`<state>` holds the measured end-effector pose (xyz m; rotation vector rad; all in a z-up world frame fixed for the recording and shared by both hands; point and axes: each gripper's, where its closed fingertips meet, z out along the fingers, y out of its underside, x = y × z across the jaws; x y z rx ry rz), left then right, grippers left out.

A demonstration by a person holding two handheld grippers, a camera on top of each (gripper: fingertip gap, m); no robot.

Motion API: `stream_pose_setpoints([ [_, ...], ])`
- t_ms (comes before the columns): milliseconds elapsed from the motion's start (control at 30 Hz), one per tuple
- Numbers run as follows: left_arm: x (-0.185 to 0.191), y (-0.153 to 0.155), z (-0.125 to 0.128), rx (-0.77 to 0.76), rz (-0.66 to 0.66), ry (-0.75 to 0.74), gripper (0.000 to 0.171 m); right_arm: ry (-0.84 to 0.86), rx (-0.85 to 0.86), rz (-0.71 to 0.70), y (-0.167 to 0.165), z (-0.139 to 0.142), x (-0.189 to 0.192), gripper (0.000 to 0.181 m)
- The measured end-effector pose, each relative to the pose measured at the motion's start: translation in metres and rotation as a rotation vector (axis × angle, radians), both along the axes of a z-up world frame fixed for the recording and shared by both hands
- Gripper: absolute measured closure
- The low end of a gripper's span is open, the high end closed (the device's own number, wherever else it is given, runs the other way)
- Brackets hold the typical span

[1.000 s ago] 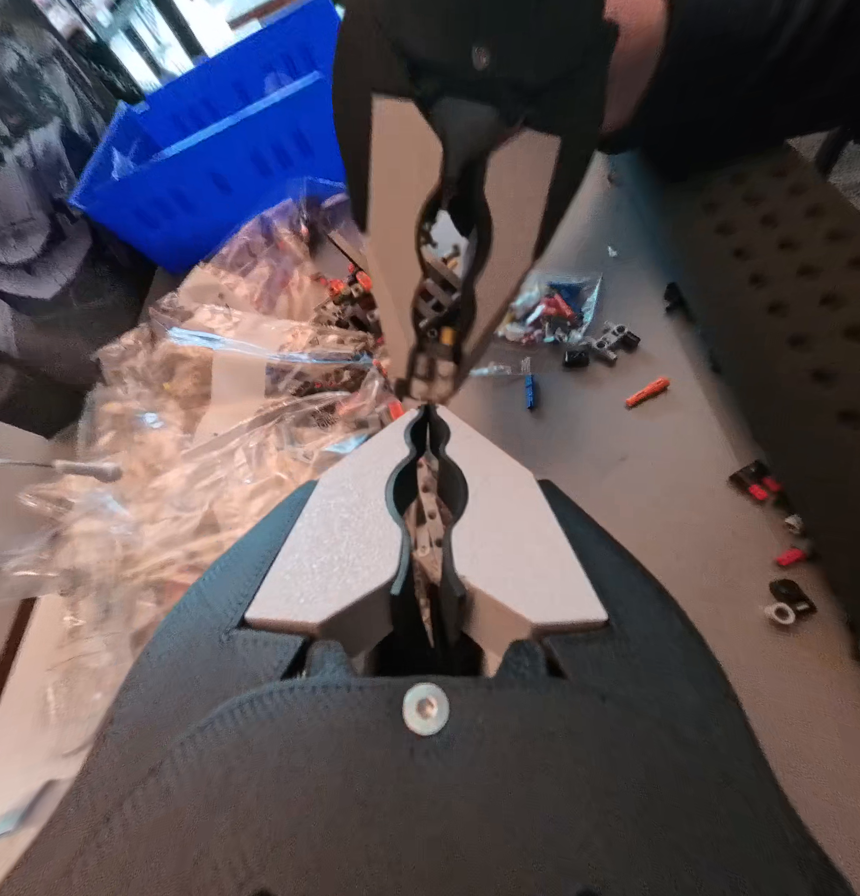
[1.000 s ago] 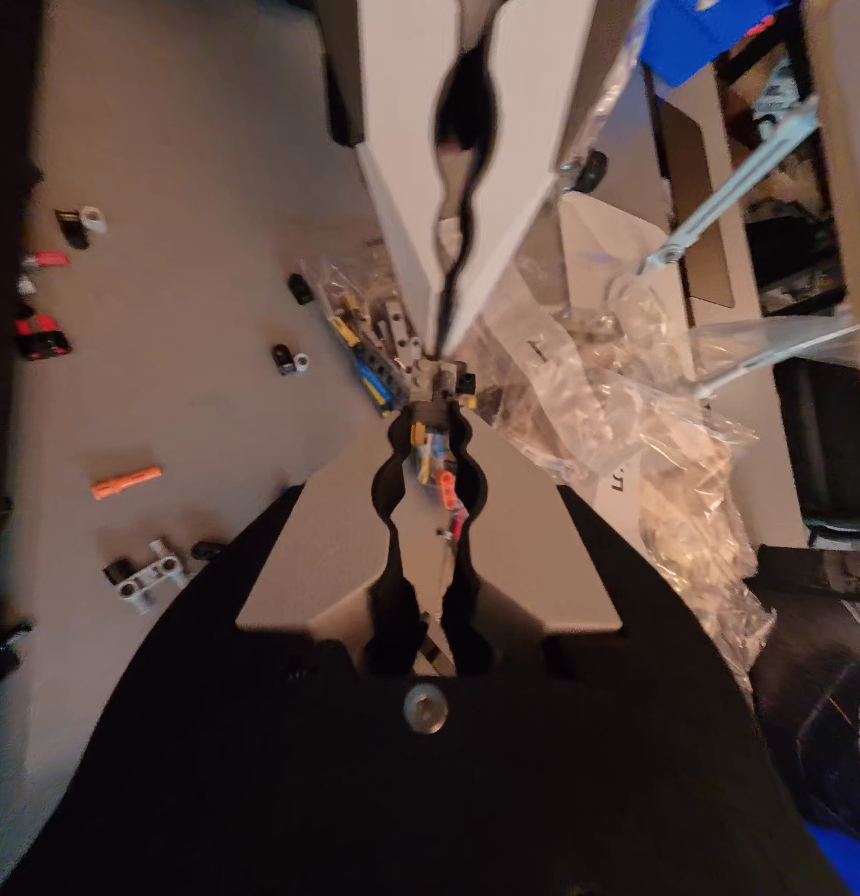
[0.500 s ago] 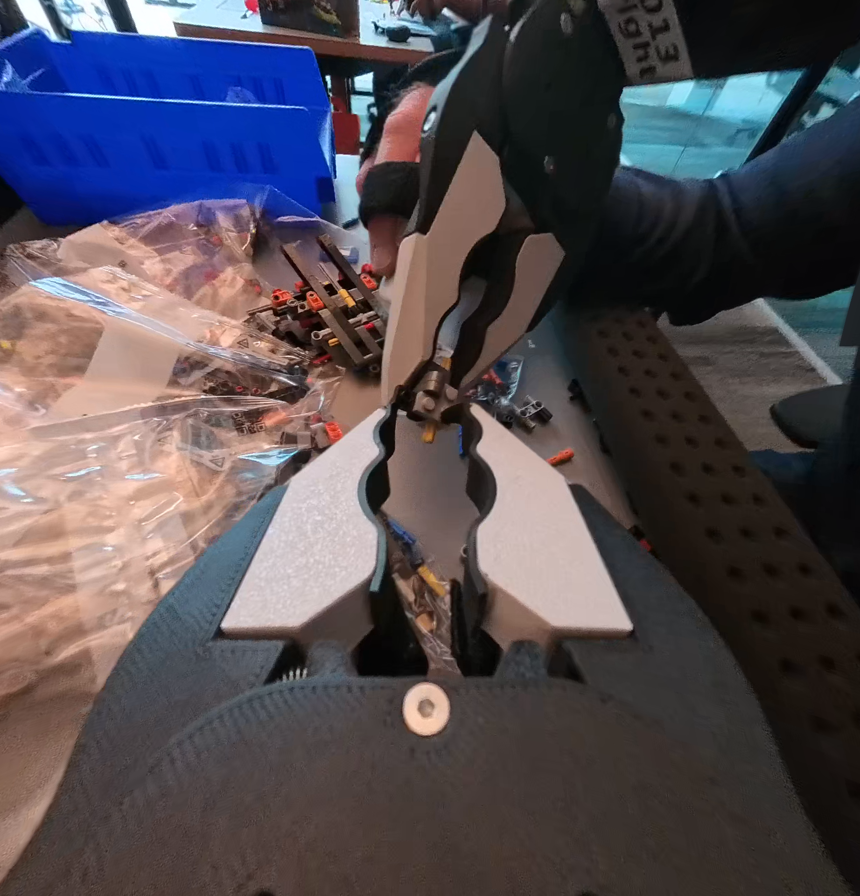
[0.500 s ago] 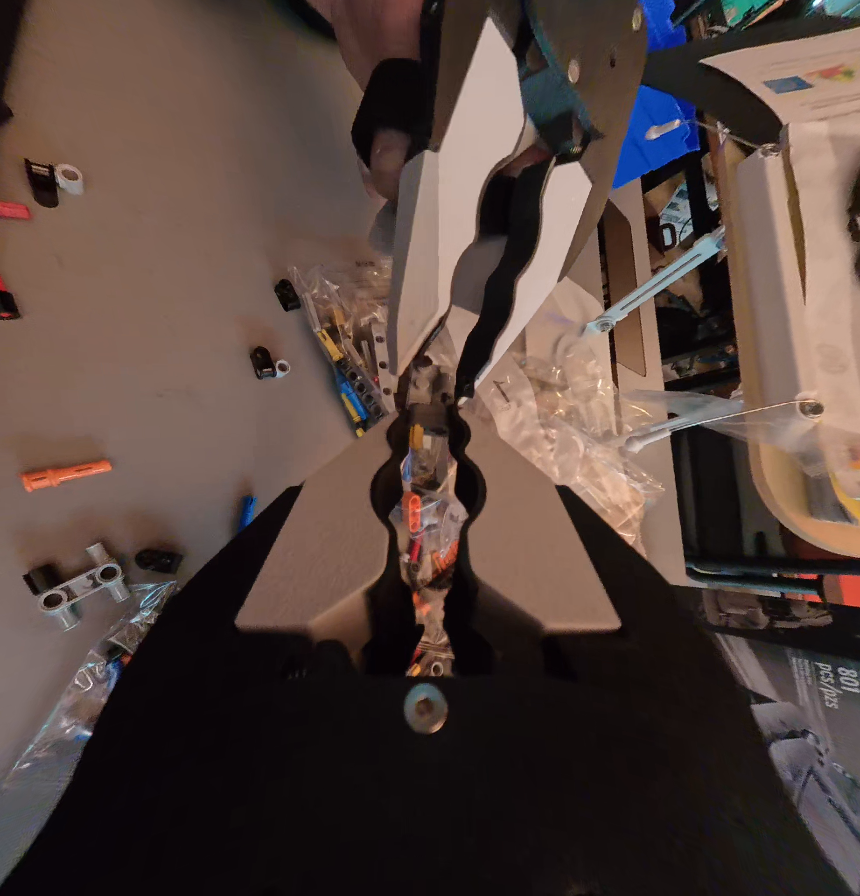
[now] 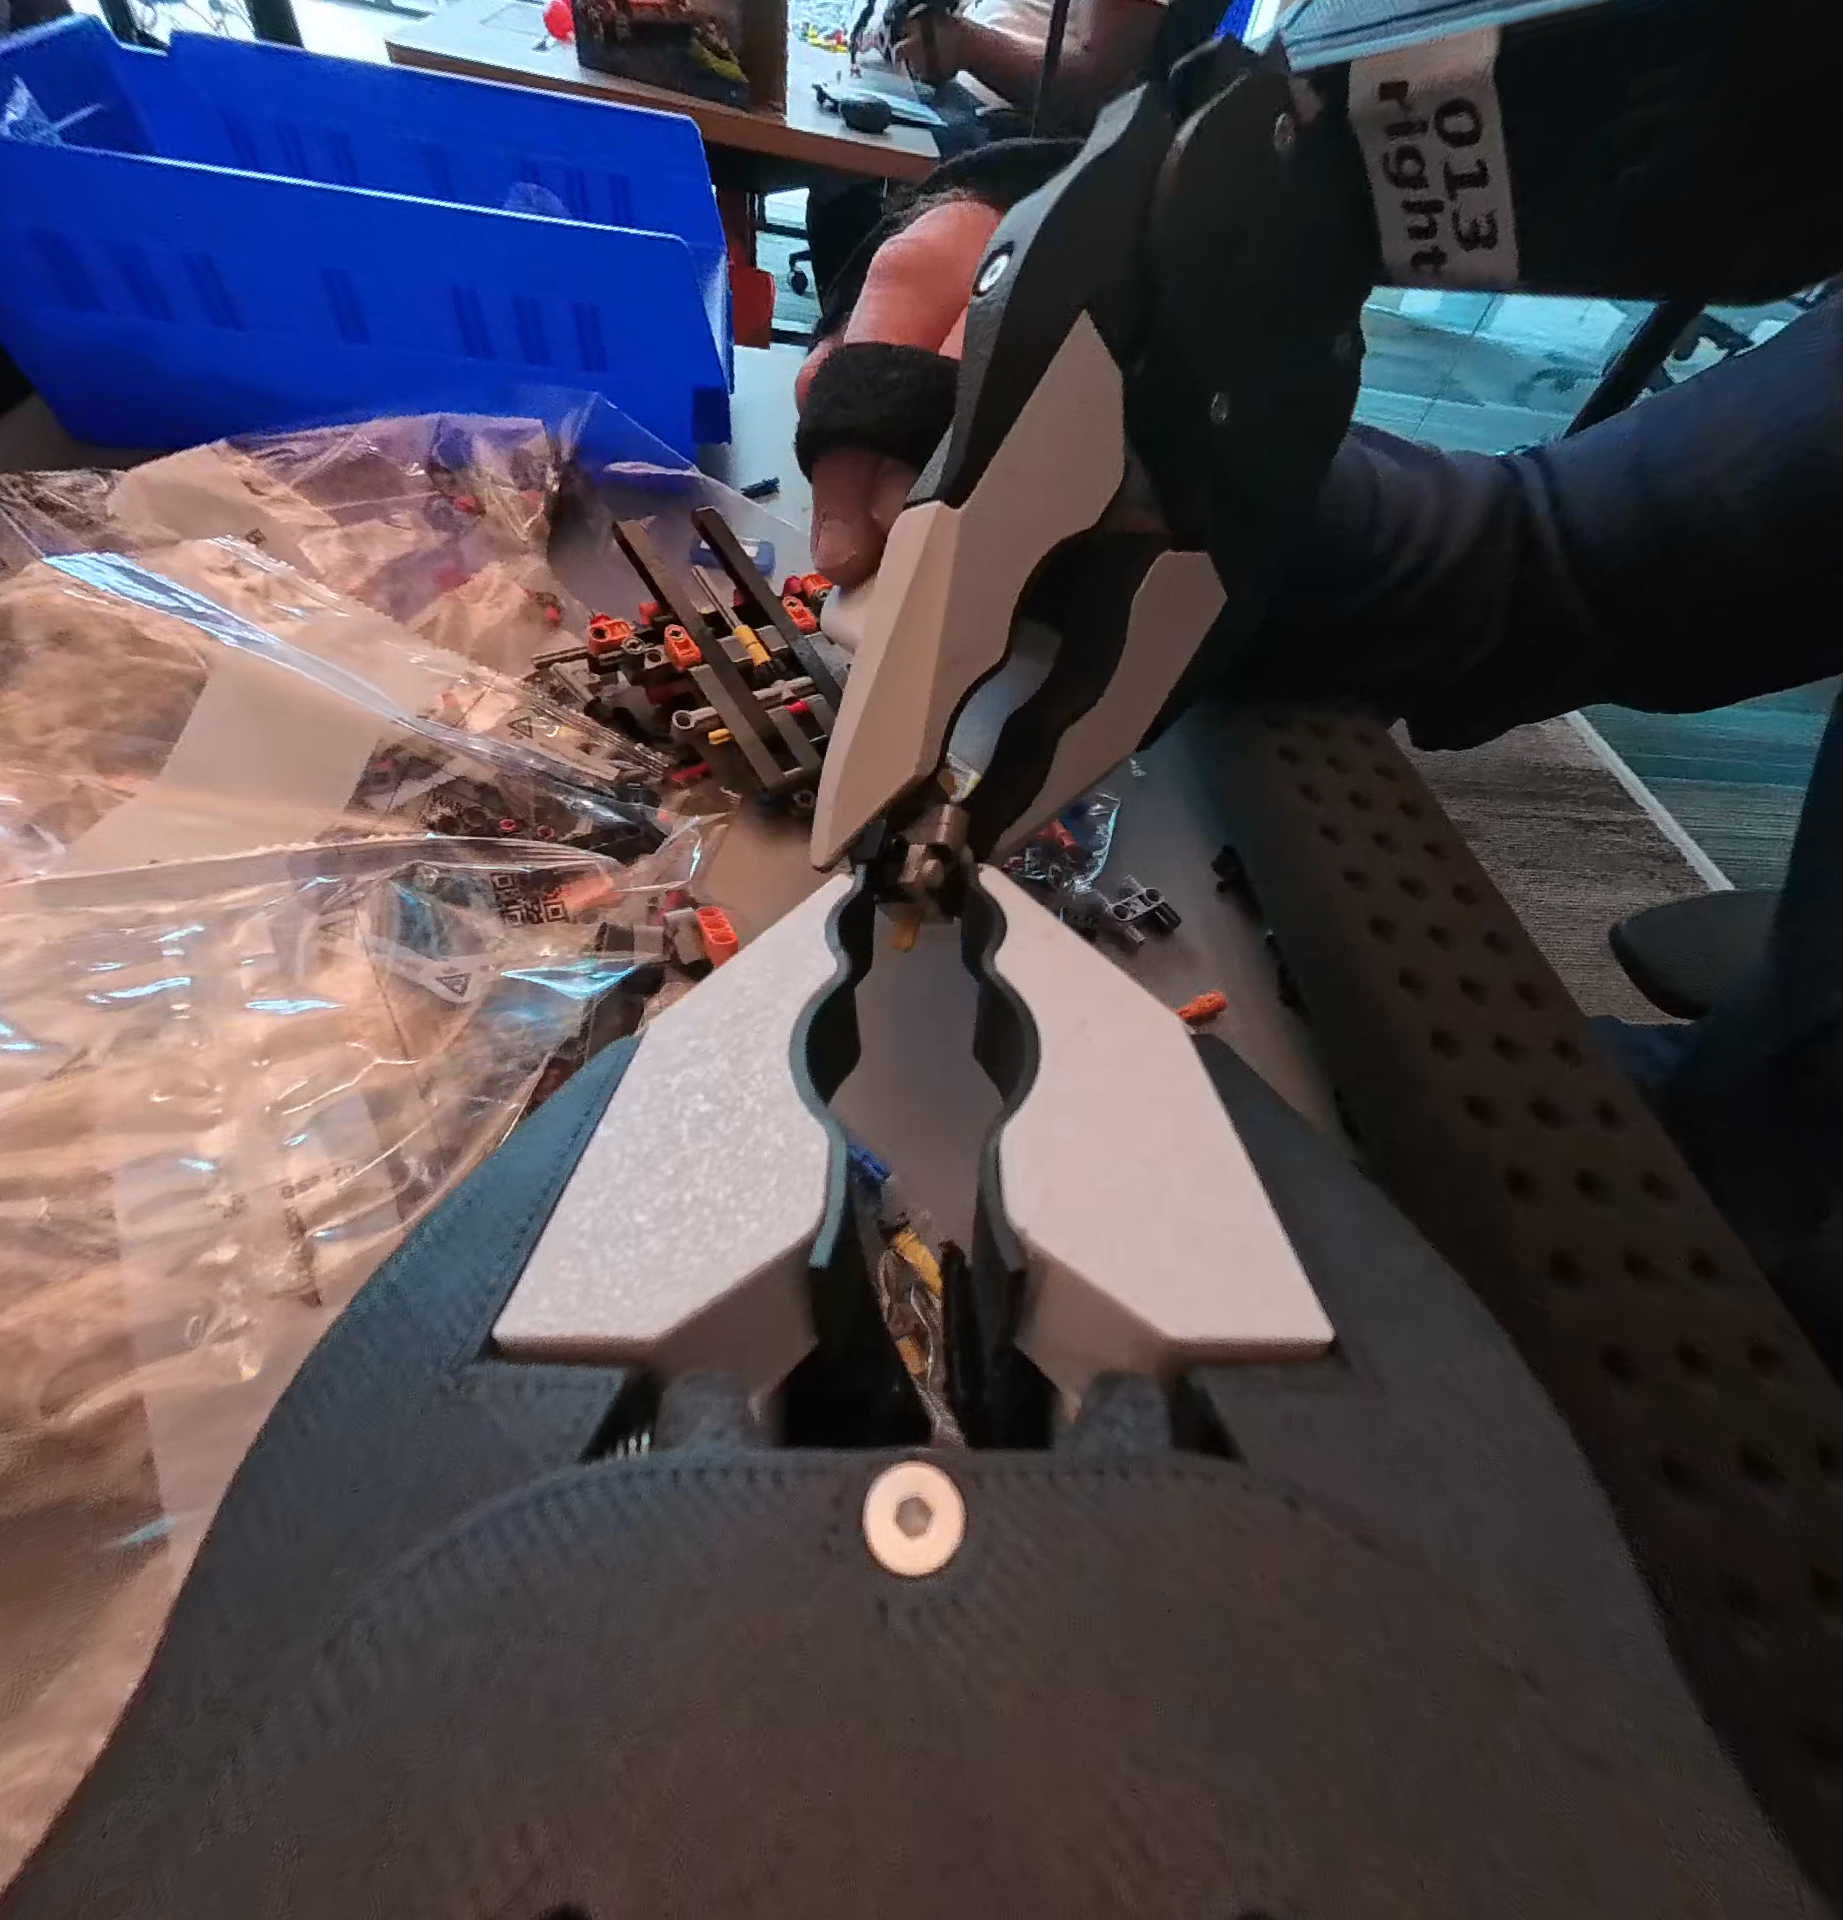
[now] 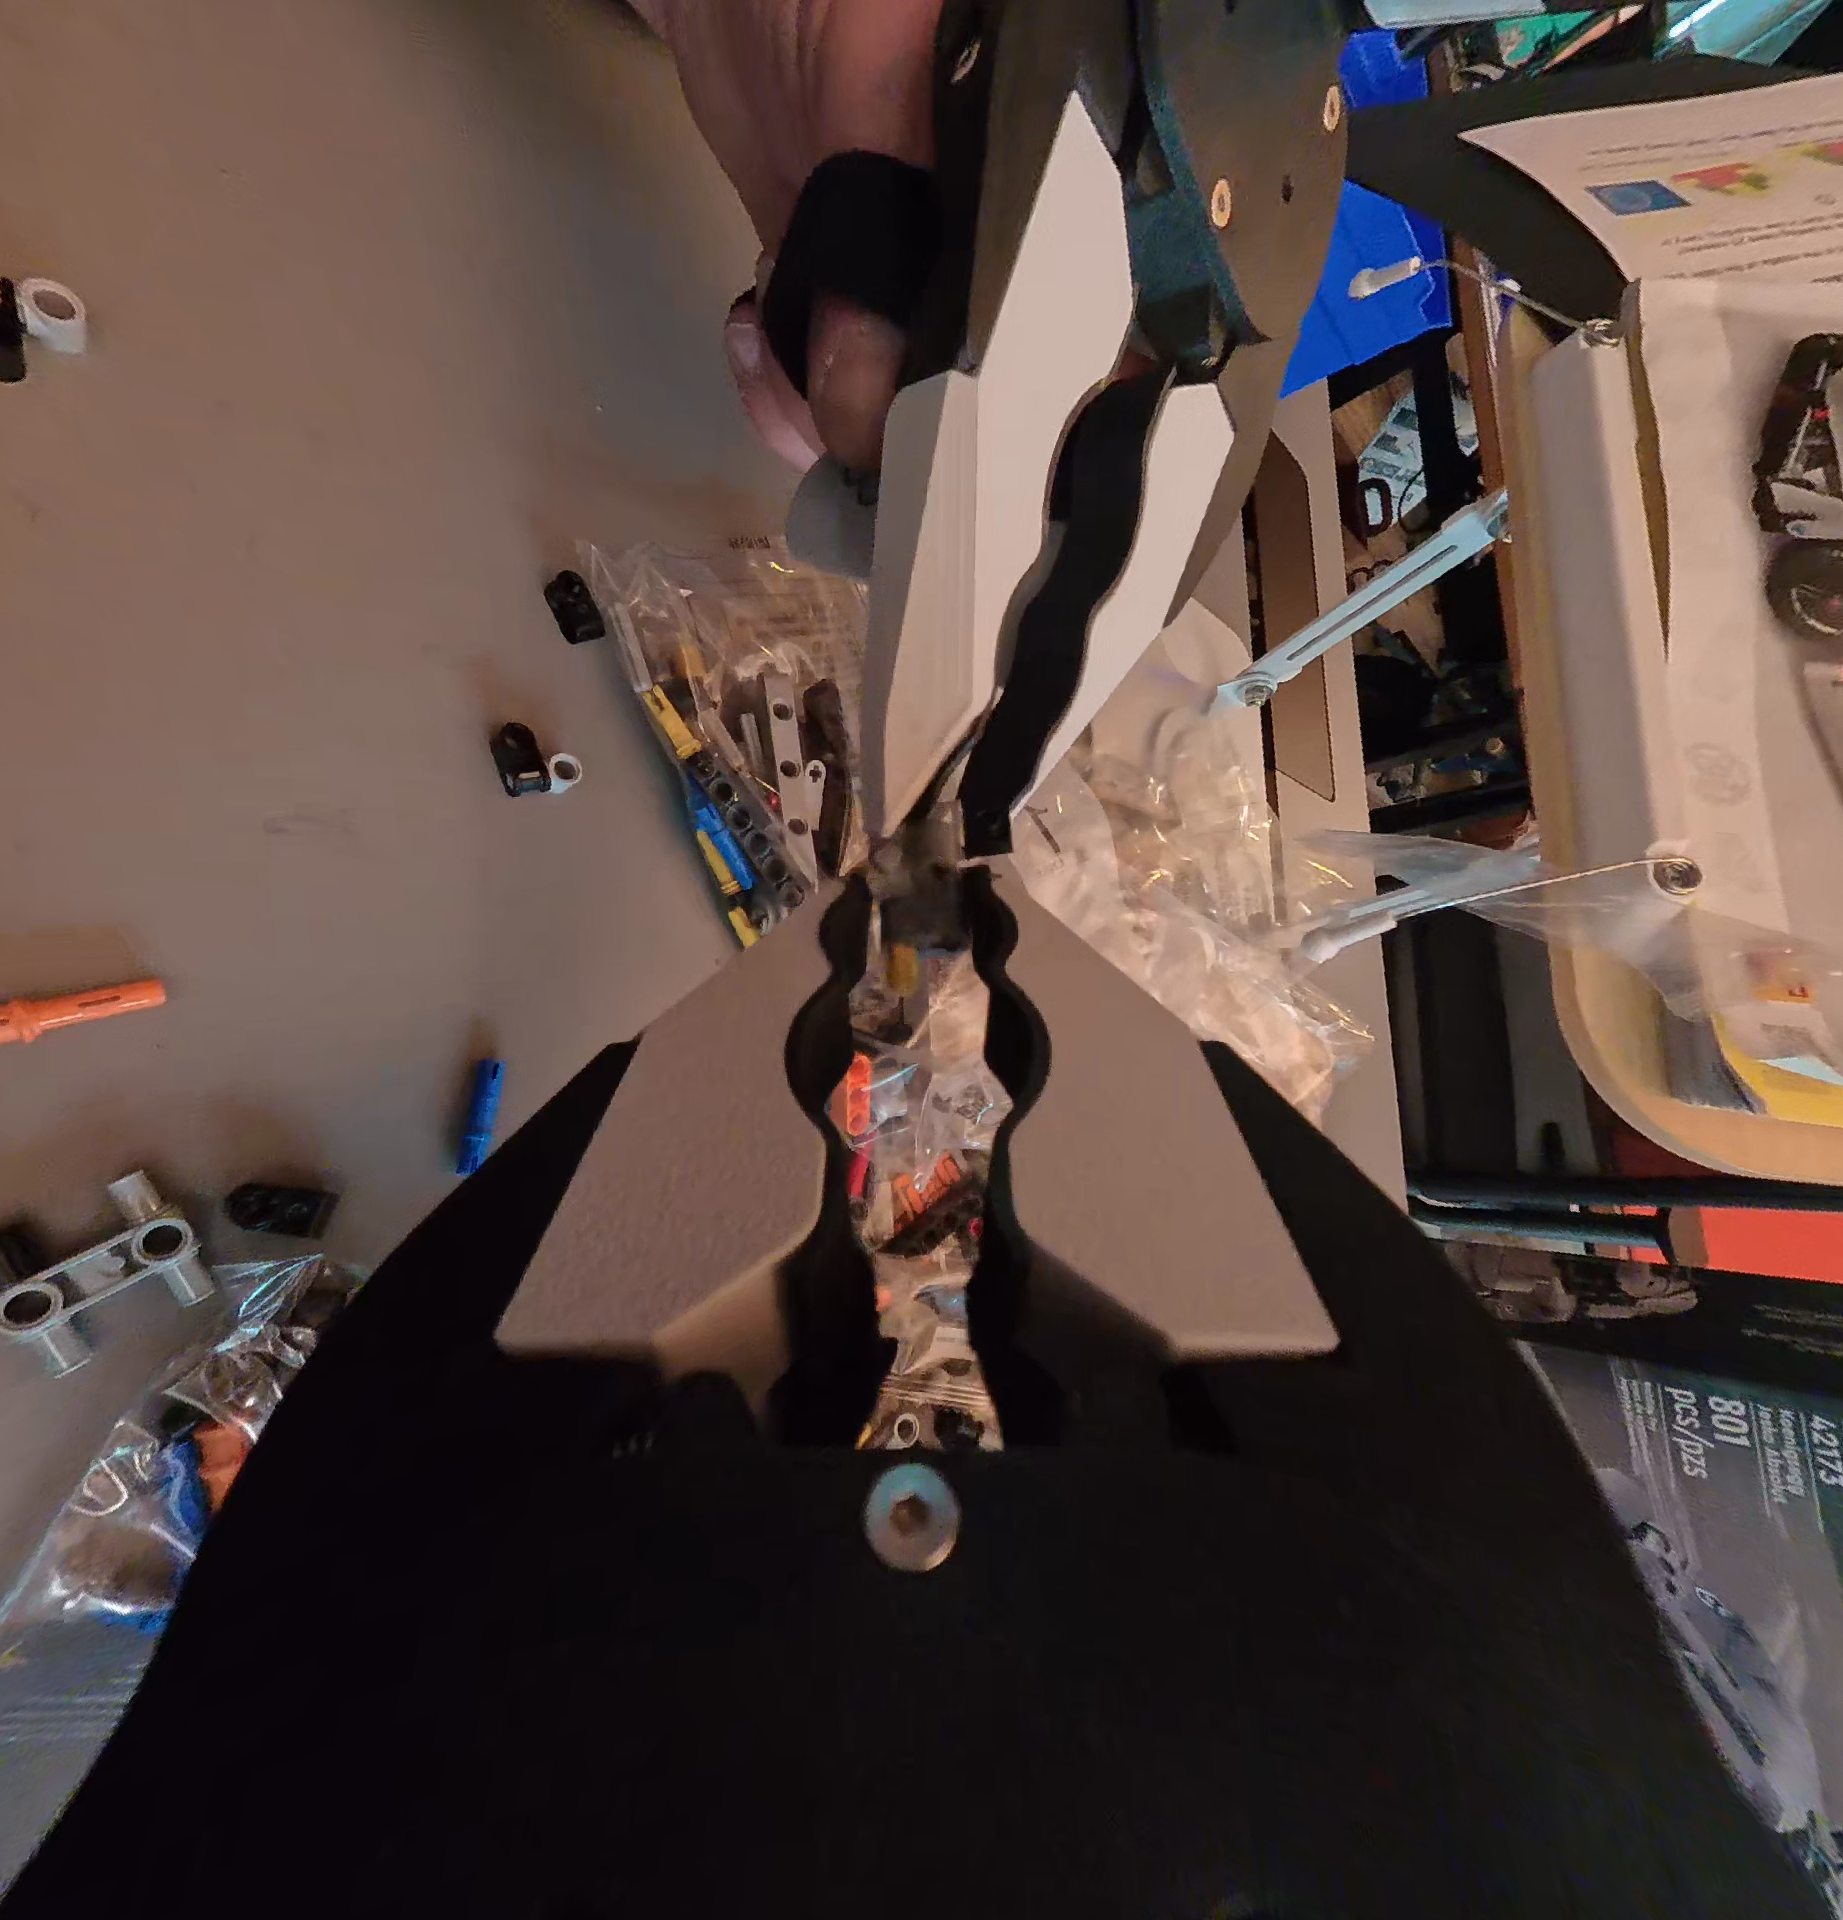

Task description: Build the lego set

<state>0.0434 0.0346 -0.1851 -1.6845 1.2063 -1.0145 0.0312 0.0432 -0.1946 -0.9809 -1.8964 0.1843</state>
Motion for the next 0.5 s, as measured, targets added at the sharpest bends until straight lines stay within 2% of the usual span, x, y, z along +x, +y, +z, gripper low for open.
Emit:
stream_pose_setpoints([
  [200,-0.005,0.009,-0.002,0.104,0.061,0.076,0.158,-0.002,-0.031,-0.058,0.01,0.001,0.005,0.162],
  [267,-0.007,0.01,-0.003,0.14,0.076,0.104,0.158,-0.001,-0.088,-0.068,0.01,0.0,0.006,0.162],
  [433,-0.004,0.007,0.0,0.32,0.066,0.177,0.158,-0.005,-0.249,-0.083,0.009,-0.005,0.006,0.164],
  [500,-0.005,0.009,-0.006,0.409,0.07,0.264,0.158,-0.03,-0.259,-0.097,0.01,-0.01,0.007,0.173],
])
